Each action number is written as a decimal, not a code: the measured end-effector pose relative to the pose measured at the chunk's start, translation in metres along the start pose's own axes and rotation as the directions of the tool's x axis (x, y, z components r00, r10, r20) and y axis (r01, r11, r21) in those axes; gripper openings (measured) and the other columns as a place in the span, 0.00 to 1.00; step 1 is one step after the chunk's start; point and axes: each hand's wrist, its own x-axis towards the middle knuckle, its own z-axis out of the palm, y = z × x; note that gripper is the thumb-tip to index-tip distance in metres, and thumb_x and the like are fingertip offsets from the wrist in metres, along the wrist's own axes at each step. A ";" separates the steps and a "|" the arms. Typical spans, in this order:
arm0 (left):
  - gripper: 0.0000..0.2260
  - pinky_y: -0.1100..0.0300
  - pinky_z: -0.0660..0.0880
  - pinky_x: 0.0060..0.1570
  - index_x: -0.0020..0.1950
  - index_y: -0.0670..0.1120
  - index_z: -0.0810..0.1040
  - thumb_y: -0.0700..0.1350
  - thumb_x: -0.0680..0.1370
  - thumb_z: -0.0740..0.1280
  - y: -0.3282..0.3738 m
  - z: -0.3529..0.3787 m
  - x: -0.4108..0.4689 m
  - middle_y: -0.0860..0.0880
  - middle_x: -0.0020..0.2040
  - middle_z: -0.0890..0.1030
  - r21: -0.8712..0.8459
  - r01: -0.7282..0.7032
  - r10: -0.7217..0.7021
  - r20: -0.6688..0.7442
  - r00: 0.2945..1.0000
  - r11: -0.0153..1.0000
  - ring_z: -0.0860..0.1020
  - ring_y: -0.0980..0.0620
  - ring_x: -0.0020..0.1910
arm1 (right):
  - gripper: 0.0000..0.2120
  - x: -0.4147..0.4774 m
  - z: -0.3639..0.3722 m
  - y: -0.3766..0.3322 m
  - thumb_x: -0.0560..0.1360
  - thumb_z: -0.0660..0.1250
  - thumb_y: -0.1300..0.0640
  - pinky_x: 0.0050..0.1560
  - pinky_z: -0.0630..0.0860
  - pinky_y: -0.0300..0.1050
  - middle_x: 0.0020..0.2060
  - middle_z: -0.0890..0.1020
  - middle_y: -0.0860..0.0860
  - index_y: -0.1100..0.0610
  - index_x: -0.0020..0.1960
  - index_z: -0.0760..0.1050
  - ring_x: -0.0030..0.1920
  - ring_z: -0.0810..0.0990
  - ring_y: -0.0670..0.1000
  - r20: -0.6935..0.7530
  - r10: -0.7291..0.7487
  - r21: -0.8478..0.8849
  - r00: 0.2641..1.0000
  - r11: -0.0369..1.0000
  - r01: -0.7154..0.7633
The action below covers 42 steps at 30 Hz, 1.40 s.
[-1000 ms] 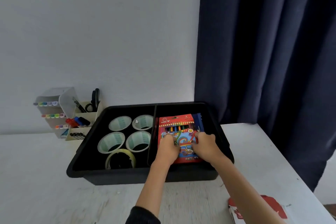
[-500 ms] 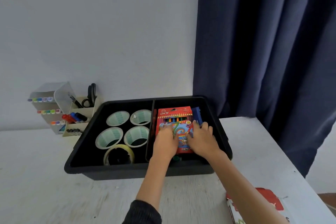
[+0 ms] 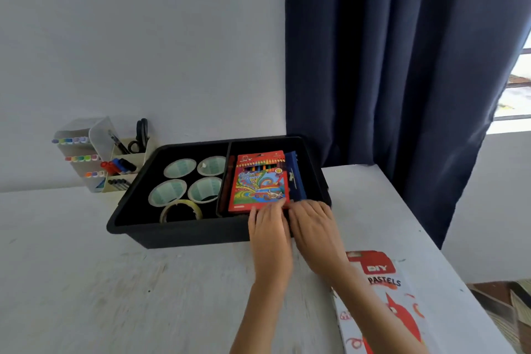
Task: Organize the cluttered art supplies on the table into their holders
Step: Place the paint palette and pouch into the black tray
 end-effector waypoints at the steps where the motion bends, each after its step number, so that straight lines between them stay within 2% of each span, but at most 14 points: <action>1: 0.16 0.49 0.66 0.67 0.63 0.44 0.75 0.37 0.76 0.66 0.006 0.001 -0.010 0.48 0.60 0.79 -0.009 -0.014 0.014 -0.002 1.000 1.000 0.72 0.48 0.65 | 0.16 -0.012 -0.001 0.003 0.76 0.55 0.53 0.59 0.67 0.48 0.54 0.81 0.53 0.57 0.59 0.74 0.56 0.79 0.55 0.006 -0.022 -0.001 1.000 1.000 0.022; 3: 0.21 0.53 0.58 0.71 0.70 0.46 0.69 0.38 0.77 0.65 0.022 -0.003 -0.031 0.51 0.70 0.70 -0.085 0.010 -0.006 0.048 0.999 0.996 0.61 0.52 0.73 | 0.22 -0.033 -0.007 0.008 0.74 0.63 0.56 0.70 0.62 0.53 0.66 0.74 0.55 0.56 0.67 0.68 0.68 0.70 0.58 0.022 -0.023 -0.026 1.000 0.999 0.024; 5: 0.22 0.57 0.57 0.71 0.72 0.48 0.66 0.42 0.78 0.64 0.037 -0.004 -0.053 0.53 0.73 0.64 -0.151 0.076 -0.060 0.102 0.993 0.986 0.57 0.55 0.74 | 0.27 -0.054 -0.017 0.014 0.72 0.69 0.60 0.68 0.63 0.56 0.70 0.68 0.55 0.55 0.69 0.66 0.71 0.66 0.58 0.040 0.031 0.018 0.999 0.999 -0.032; 12: 0.18 0.52 0.72 0.63 0.68 0.52 0.70 0.53 0.79 0.60 0.063 0.005 -0.120 0.52 0.69 0.70 -0.251 0.412 -0.343 0.276 0.898 0.876 0.66 0.52 0.70 | 0.22 -0.132 -0.058 0.055 0.77 0.61 0.60 0.69 0.58 0.46 0.70 0.66 0.48 0.52 0.71 0.64 0.70 0.64 0.49 0.125 0.370 0.187 0.920 0.902 -0.388; 16: 0.24 0.54 0.51 0.74 0.72 0.47 0.65 0.57 0.79 0.55 0.072 0.008 -0.148 0.49 0.77 0.56 -0.060 0.437 -0.398 0.316 0.861 0.897 0.49 0.52 0.76 | 0.23 -0.171 -0.070 0.064 0.79 0.59 0.53 0.68 0.57 0.43 0.70 0.66 0.50 0.56 0.72 0.62 0.69 0.63 0.50 0.154 0.509 0.174 0.847 0.830 -0.530; 20: 0.28 0.58 0.36 0.70 0.76 0.47 0.54 0.59 0.79 0.51 0.081 0.008 -0.162 0.46 0.77 0.39 0.055 0.358 -0.349 0.397 0.849 0.932 0.33 0.54 0.72 | 0.27 -0.194 -0.071 0.059 0.79 0.55 0.45 0.73 0.47 0.45 0.74 0.57 0.53 0.58 0.73 0.59 0.75 0.52 0.52 0.210 0.561 0.129 0.800 0.796 -0.592; 22: 0.31 0.60 0.35 0.69 0.77 0.48 0.52 0.60 0.78 0.50 0.080 0.008 -0.164 0.46 0.77 0.38 0.053 0.349 -0.338 0.418 0.843 0.936 0.32 0.56 0.70 | 0.28 -0.198 -0.070 0.057 0.79 0.54 0.44 0.72 0.40 0.43 0.76 0.53 0.52 0.58 0.74 0.57 0.76 0.46 0.51 0.212 0.541 0.154 0.814 0.804 -0.575; 25: 0.30 0.53 0.52 0.74 0.76 0.51 0.55 0.60 0.76 0.54 0.080 0.007 -0.170 0.49 0.78 0.50 -0.156 0.388 -0.303 0.394 0.868 0.908 0.42 0.56 0.75 | 0.30 -0.200 -0.070 0.055 0.78 0.57 0.44 0.75 0.50 0.49 0.75 0.55 0.51 0.58 0.74 0.55 0.75 0.51 0.51 0.215 0.523 0.330 0.825 0.756 -0.565; 27: 0.25 0.56 0.75 0.59 0.74 0.57 0.56 0.54 0.78 0.60 0.090 0.001 -0.169 0.54 0.71 0.65 -0.425 0.462 -0.295 0.402 0.867 0.778 0.64 0.58 0.71 | 0.31 -0.200 -0.071 0.051 0.76 0.58 0.44 0.68 0.68 0.46 0.70 0.62 0.51 0.55 0.74 0.54 0.70 0.63 0.50 0.191 0.533 0.488 0.824 0.677 -0.551; 28: 0.25 0.62 0.78 0.50 0.73 0.58 0.55 0.49 0.79 0.61 0.094 -0.001 -0.167 0.58 0.66 0.68 -0.501 0.467 -0.289 0.394 0.873 0.729 0.71 0.62 0.64 | 0.31 -0.199 -0.072 0.047 0.75 0.58 0.44 0.62 0.72 0.39 0.67 0.65 0.50 0.52 0.73 0.54 0.66 0.67 0.48 0.173 0.546 0.536 0.819 0.646 -0.544; 30: 0.27 0.69 0.77 0.43 0.74 0.55 0.55 0.45 0.79 0.62 0.098 -0.004 -0.159 0.60 0.63 0.69 -0.555 0.419 -0.265 0.338 0.903 0.719 0.73 0.68 0.59 | 0.29 -0.194 -0.074 0.042 0.74 0.59 0.45 0.55 0.73 0.30 0.62 0.69 0.47 0.46 0.71 0.52 0.61 0.72 0.45 0.129 0.551 0.605 0.824 0.615 -0.506; 33: 0.26 0.70 0.77 0.40 0.73 0.55 0.57 0.46 0.78 0.63 0.101 -0.009 -0.136 0.60 0.60 0.69 -0.599 0.349 -0.231 0.268 0.935 0.721 0.73 0.69 0.58 | 0.29 -0.175 -0.078 0.037 0.74 0.61 0.45 0.50 0.80 0.42 0.58 0.72 0.46 0.43 0.71 0.54 0.58 0.76 0.48 0.065 0.556 0.705 0.828 0.562 -0.433; 35: 0.25 0.69 0.77 0.40 0.71 0.58 0.57 0.50 0.77 0.63 0.102 -0.017 -0.116 0.61 0.58 0.66 -0.609 0.315 -0.235 0.211 0.949 0.728 0.72 0.69 0.57 | 0.28 -0.156 -0.079 0.032 0.74 0.62 0.46 0.46 0.81 0.41 0.57 0.70 0.48 0.45 0.72 0.57 0.58 0.76 0.47 0.039 0.556 0.738 0.830 0.544 -0.399; 42: 0.27 0.56 0.80 0.49 0.72 0.51 0.61 0.54 0.75 0.63 0.070 -0.035 -0.035 0.53 0.59 0.61 -0.549 0.227 -0.262 0.015 0.965 0.805 0.70 0.54 0.63 | 0.28 -0.065 -0.074 0.008 0.79 0.60 0.55 0.50 0.80 0.39 0.59 0.66 0.49 0.54 0.76 0.55 0.59 0.74 0.46 -0.036 0.525 0.781 0.850 0.545 -0.304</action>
